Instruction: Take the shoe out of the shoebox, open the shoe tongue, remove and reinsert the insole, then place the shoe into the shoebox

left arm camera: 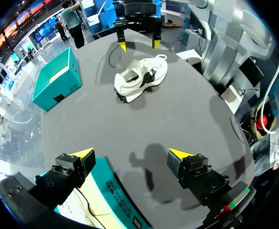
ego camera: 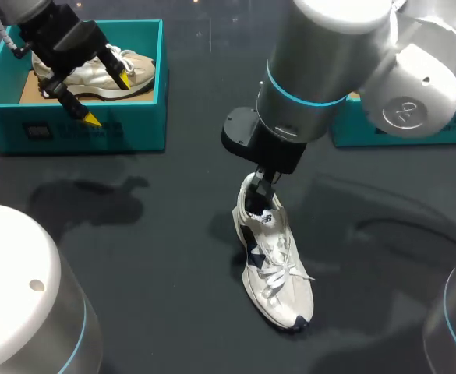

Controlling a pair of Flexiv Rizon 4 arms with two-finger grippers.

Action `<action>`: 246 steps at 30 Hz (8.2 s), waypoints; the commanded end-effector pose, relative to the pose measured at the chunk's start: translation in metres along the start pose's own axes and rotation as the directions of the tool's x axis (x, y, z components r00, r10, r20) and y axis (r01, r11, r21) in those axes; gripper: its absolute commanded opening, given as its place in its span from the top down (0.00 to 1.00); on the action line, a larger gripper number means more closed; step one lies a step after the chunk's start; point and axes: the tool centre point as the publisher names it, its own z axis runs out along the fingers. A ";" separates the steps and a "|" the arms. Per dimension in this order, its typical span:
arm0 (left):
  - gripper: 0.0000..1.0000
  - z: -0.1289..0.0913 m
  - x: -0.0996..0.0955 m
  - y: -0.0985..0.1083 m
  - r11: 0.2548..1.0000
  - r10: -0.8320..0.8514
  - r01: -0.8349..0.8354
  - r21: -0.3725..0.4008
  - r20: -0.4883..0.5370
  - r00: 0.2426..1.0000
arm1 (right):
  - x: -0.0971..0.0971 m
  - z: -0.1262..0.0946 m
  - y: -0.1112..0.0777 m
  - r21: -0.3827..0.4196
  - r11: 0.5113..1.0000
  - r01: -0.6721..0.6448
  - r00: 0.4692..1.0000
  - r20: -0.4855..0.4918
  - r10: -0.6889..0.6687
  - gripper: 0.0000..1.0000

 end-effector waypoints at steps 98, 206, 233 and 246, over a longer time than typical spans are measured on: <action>0.00 -0.001 0.001 0.000 1.000 0.000 0.000 -0.003 -0.001 1.000 | -0.095 0.153 0.016 0.111 0.803 0.585 0.810 -0.132 -0.572 0.42; 0.00 -0.001 0.001 0.000 1.000 0.000 0.000 -0.003 -0.001 1.000 | -0.383 -0.099 -0.087 0.232 0.746 0.625 0.768 -0.009 -0.641 1.00; 0.00 -0.001 0.001 0.000 1.000 0.000 0.000 -0.003 -0.001 1.000 | -0.520 -0.109 -0.143 0.224 0.681 0.697 0.701 -0.013 -0.713 1.00; 0.00 -0.001 0.001 0.000 1.000 0.000 0.000 -0.003 -0.001 1.000 | -0.550 -0.111 -0.202 0.209 0.784 0.584 0.795 0.045 -0.604 1.00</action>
